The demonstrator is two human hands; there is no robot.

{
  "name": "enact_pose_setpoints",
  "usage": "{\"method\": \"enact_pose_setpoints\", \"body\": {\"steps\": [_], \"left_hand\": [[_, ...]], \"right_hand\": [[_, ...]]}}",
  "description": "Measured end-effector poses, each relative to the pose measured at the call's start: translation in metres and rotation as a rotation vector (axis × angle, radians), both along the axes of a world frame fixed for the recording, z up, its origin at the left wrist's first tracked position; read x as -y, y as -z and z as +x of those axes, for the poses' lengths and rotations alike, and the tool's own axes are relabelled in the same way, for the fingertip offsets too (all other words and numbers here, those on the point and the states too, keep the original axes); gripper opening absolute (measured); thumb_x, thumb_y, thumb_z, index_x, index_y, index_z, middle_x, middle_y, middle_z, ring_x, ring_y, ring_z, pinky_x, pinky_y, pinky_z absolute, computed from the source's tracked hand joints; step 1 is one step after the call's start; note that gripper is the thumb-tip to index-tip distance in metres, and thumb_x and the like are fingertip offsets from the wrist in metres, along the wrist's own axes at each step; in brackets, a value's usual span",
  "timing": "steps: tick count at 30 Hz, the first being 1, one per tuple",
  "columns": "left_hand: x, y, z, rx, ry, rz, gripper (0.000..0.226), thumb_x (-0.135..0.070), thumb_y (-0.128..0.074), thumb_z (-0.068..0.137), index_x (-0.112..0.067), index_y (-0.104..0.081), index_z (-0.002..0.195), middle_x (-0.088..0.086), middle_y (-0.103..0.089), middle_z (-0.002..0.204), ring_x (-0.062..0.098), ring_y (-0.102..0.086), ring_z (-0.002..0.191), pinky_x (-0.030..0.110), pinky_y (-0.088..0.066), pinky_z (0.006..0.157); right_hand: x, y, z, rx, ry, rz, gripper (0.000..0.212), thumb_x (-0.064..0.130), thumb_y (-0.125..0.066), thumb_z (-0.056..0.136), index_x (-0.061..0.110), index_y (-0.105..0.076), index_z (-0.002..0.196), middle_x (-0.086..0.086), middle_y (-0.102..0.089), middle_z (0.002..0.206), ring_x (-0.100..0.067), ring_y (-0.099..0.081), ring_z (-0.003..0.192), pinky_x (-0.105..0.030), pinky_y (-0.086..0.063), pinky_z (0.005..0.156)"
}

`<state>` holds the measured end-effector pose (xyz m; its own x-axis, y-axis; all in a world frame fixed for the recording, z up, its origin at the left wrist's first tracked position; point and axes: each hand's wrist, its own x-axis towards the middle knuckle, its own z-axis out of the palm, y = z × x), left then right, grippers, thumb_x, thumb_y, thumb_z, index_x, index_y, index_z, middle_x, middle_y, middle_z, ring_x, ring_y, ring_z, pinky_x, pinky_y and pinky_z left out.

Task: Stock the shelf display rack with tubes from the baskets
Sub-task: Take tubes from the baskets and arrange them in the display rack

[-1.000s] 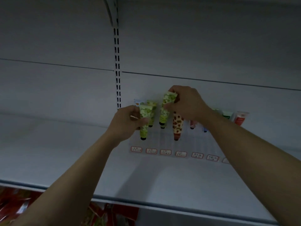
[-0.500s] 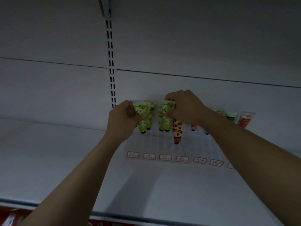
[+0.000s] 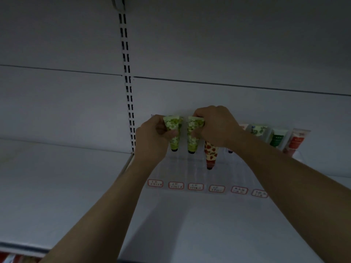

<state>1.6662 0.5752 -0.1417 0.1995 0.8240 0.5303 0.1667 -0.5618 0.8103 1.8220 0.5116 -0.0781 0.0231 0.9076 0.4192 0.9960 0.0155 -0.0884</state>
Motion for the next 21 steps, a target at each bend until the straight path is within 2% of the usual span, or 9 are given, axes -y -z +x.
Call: {"method": "enact_pose_setpoints", "body": {"steps": [3,5,9,12,13,15,17,21], "left_hand": [[-0.0032,0.0027,0.0027,-0.076,-0.007,0.025,0.020,-0.011,-0.076,0.079,-0.019,-0.063,0.091,-0.002,-0.068,0.082,0.012,-0.065,0.079,0.025,-0.054,0.074],[-0.0056,0.0025,0.0021,-0.137,-0.007,0.043,0.020,-0.013,-0.077,0.079,-0.014,-0.064,0.094,-0.001,-0.068,0.083,0.012,-0.064,0.079,0.027,-0.053,0.075],[-0.0100,-0.0008,-0.0008,-0.207,-0.027,0.077,0.024,-0.015,-0.076,0.079,-0.013,-0.061,0.097,-0.002,-0.065,0.082,0.016,-0.063,0.079,0.024,-0.049,0.073],[-0.0080,0.0017,0.0008,-0.198,-0.035,0.110,0.026,-0.010,-0.072,0.083,-0.009,-0.057,0.103,-0.003,-0.062,0.079,0.019,-0.063,0.078,0.025,-0.048,0.069],[-0.0071,0.0030,0.0016,-0.190,-0.030,0.124,0.026,-0.008,-0.070,0.084,-0.009,-0.055,0.105,-0.007,-0.059,0.075,0.017,-0.062,0.074,0.021,-0.046,0.064],[-0.0057,0.0044,0.0029,-0.187,-0.018,0.144,0.026,-0.004,-0.066,0.086,-0.012,-0.050,0.104,-0.014,-0.053,0.071,0.002,-0.054,0.063,0.009,-0.038,0.051],[-0.0058,0.0046,0.0040,-0.202,-0.019,0.158,0.025,-0.003,-0.065,0.086,-0.014,-0.045,0.096,-0.014,-0.050,0.067,-0.004,-0.048,0.059,0.006,-0.037,0.049],[-0.0084,0.0058,0.0074,-0.193,-0.039,0.060,0.025,-0.010,-0.072,0.082,-0.014,-0.048,0.089,-0.009,-0.052,0.069,0.008,-0.051,0.063,0.005,-0.036,0.052]], "right_hand": [[-0.0011,-0.0002,0.0018,0.038,0.004,0.009,0.029,0.034,-0.076,0.076,0.015,-0.067,0.096,-0.007,-0.066,0.092,-0.027,-0.061,0.087,-0.033,-0.042,0.083],[0.0002,0.0002,0.0037,0.034,0.012,0.018,0.031,0.036,-0.077,0.076,0.016,-0.068,0.097,-0.006,-0.066,0.093,-0.027,-0.060,0.088,-0.031,-0.039,0.084],[-0.0017,0.0057,0.0020,0.095,0.048,-0.023,0.028,0.039,-0.072,0.080,0.016,-0.069,0.096,-0.004,-0.063,0.088,-0.026,-0.060,0.087,-0.028,-0.033,0.075],[-0.0051,0.0064,-0.0029,0.111,0.056,-0.026,0.023,0.036,-0.072,0.080,0.017,-0.069,0.093,-0.003,-0.063,0.089,-0.025,-0.059,0.088,-0.029,-0.035,0.077],[-0.0055,0.0061,-0.0039,0.124,0.061,-0.024,0.023,0.035,-0.072,0.080,0.018,-0.069,0.094,-0.003,-0.063,0.090,-0.025,-0.059,0.088,-0.029,-0.036,0.078],[-0.0043,0.0060,-0.0039,0.137,0.079,-0.013,0.022,0.036,-0.072,0.080,0.018,-0.068,0.092,-0.001,-0.060,0.085,-0.024,-0.059,0.087,-0.029,-0.035,0.077],[-0.0031,0.0056,-0.0017,0.128,0.086,-0.012,0.023,0.037,-0.073,0.079,0.017,-0.067,0.088,0.000,-0.054,0.079,-0.024,-0.059,0.085,-0.028,-0.033,0.076],[-0.0054,0.0025,0.0007,0.093,0.097,-0.049,0.027,0.039,-0.076,0.075,0.014,-0.070,0.085,0.000,-0.054,0.075,-0.023,-0.058,0.080,-0.027,-0.035,0.071]]}}
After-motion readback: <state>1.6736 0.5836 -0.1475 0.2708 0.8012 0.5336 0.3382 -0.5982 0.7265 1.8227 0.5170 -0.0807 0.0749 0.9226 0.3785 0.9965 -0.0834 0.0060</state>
